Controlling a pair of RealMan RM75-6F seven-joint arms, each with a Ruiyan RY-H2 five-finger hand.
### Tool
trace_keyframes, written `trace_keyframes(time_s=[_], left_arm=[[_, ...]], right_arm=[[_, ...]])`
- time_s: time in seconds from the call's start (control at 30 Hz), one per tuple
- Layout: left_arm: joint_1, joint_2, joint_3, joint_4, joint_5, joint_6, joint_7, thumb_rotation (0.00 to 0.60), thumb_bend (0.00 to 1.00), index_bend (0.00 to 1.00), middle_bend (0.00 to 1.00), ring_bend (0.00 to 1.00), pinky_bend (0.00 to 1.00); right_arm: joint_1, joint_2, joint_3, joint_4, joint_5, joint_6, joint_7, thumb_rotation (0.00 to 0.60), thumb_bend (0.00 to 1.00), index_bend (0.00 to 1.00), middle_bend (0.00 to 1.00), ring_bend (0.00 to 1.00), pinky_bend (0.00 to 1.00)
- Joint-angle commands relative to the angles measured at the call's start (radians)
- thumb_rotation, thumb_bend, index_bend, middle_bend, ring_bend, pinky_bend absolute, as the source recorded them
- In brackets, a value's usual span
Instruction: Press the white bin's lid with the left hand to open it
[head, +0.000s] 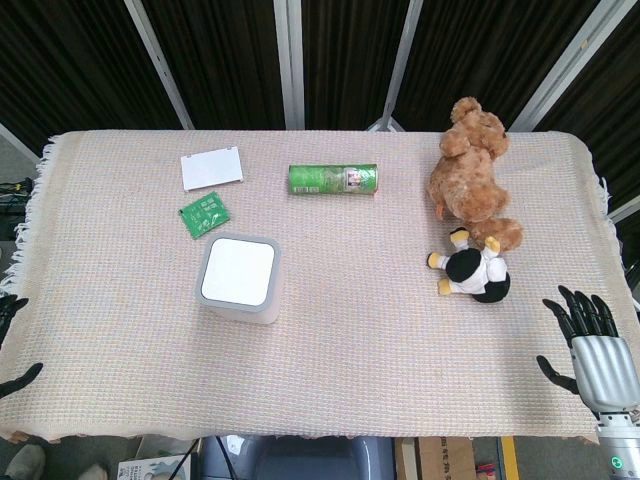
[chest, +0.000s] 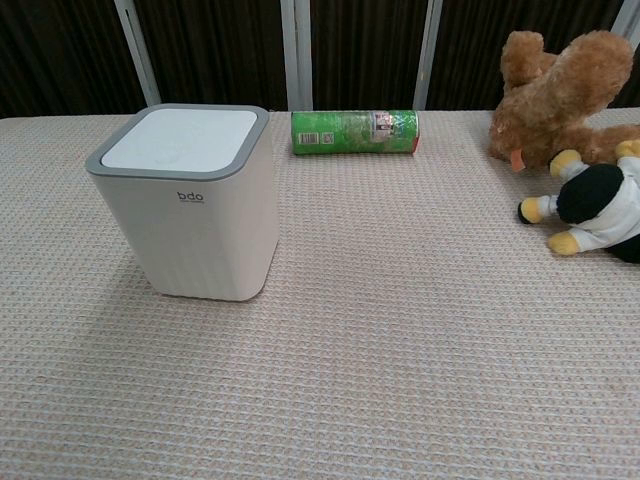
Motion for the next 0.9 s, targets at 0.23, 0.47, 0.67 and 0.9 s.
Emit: trace_keyframes(time_s=[0.23,0.47,0.67,0.9], left_arm=[[0.007,0.006,0.006,-0.001,0.017,0.011,-0.009,0.600,0.12,0.18,0.15,0.04,0.14],[-0.005,0.002,0.002,0.006,0.014,-0.007,-0.021,0.600,0.13,0.18,0.15,0.04,0.14],[-0.004,0.010,0.006,-0.004,0.006,-0.016,-0.023,0.600,0.14,0.17,0.15,0.05,0.14],[-0.017,0.008,0.003,0.019,0.050,-0.007,-0.061,0.600,0.24,0.17,0.30,0.23,0.26]], right_arm=[[0.002,0.000,-0.003,0.001,0.001,-0.007,-0.002,0.600,0.25,0.18,0.07,0.02,0.00],[0.001,0.001,-0.001,-0.001,0.010,-0.009,-0.006,0.600,0.25,0.18,0.07,0.02,0.00],[-0.001,-0.001,0.002,0.001,0.018,-0.006,-0.003,0.600,0.25,0.18,0.07,0.02,0.00],[-0.004,-0.004,0.011,-0.005,0.042,-0.007,-0.013,0.600,0.25,0.18,0.07,0.02,0.00]])
